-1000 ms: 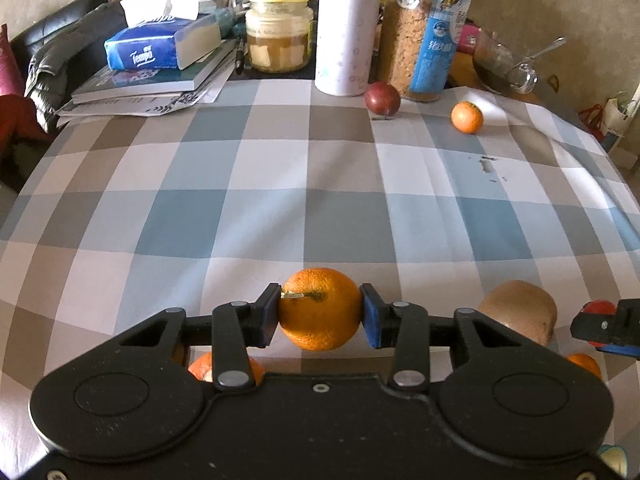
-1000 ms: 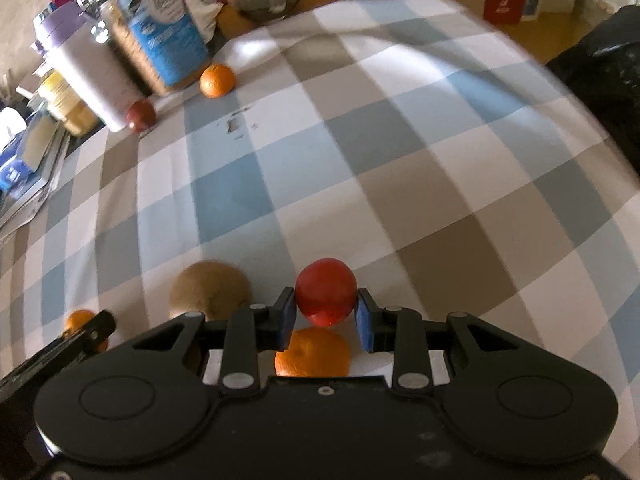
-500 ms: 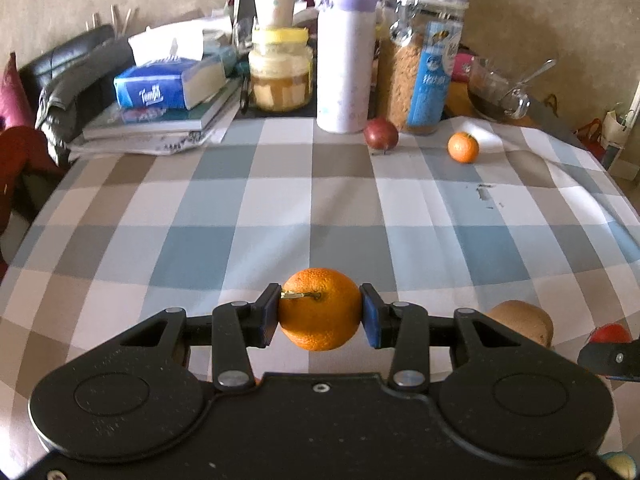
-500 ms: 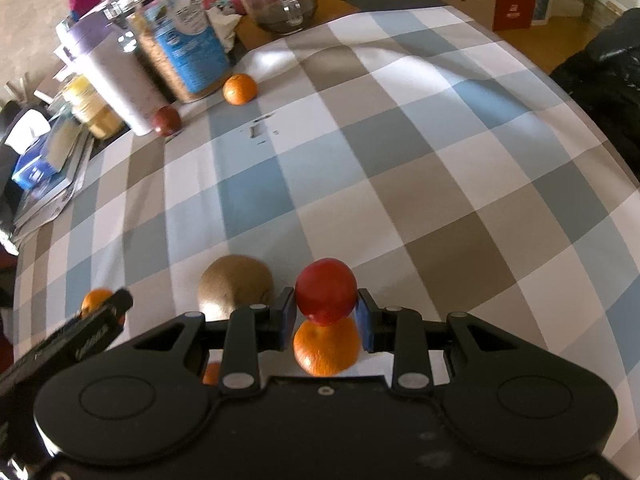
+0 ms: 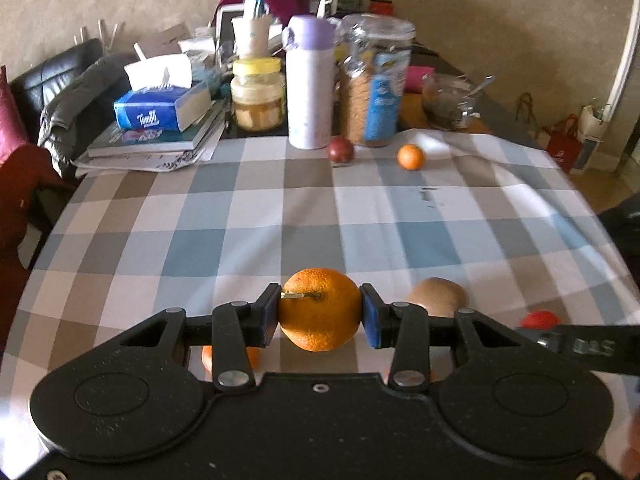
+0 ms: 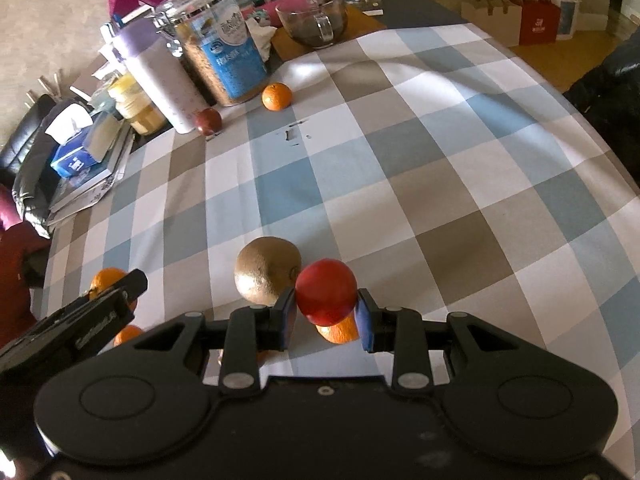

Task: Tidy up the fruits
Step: 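Carry the orange and tomato over the gold tray with both tools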

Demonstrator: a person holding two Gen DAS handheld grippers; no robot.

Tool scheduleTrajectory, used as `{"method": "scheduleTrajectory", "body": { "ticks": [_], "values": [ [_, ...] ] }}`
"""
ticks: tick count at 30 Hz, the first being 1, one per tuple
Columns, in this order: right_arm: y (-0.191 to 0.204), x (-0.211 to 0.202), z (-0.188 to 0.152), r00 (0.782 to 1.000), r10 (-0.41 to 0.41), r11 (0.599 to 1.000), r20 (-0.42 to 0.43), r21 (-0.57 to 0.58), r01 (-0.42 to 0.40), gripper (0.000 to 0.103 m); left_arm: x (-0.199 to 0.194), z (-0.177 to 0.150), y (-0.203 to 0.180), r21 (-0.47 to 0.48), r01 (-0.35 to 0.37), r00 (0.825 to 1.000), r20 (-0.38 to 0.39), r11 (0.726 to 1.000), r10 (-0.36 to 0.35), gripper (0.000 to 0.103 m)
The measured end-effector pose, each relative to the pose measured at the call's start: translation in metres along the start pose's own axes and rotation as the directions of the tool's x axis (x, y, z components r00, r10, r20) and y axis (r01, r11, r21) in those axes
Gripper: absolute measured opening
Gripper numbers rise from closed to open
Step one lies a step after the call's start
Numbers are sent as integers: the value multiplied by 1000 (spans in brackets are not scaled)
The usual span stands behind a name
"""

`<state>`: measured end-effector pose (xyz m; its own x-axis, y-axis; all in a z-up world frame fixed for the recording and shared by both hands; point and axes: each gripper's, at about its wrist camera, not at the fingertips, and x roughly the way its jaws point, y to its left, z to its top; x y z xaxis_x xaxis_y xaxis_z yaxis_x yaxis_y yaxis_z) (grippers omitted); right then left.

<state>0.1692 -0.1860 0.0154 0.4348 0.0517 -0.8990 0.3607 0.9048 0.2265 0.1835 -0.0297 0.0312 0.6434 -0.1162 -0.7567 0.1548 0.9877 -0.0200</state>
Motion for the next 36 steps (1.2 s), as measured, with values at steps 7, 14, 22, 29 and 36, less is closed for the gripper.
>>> {"method": "scheduleTrajectory", "body": {
  "ticks": [7, 14, 22, 29, 36],
  "values": [
    [-13, -13, -10, 1000, 28, 999, 8, 18, -28, 33, -38, -14, -17, 6, 46, 998, -36, 999, -46, 50],
    [-22, -28, -22, 999, 32, 999, 33, -12, -31, 33, -60, -42, -34, 6, 73, 992, -104, 997, -72, 50],
    [-30, -38, -39, 998, 67, 997, 20, -30, -67, 33, -82, -76, -41, -23, 78, 987, -141, 997, -80, 50],
    [-32, -47, -53, 995, 97, 994, 11, -59, -96, 33, -95, -94, -39, -60, 43, 988, -149, 997, -51, 50],
    [-37, -54, -64, 996, 92, 992, 13, -91, -90, 33, -99, -108, -42, -63, 36, 985, -168, 997, -46, 50]
  ]
}}
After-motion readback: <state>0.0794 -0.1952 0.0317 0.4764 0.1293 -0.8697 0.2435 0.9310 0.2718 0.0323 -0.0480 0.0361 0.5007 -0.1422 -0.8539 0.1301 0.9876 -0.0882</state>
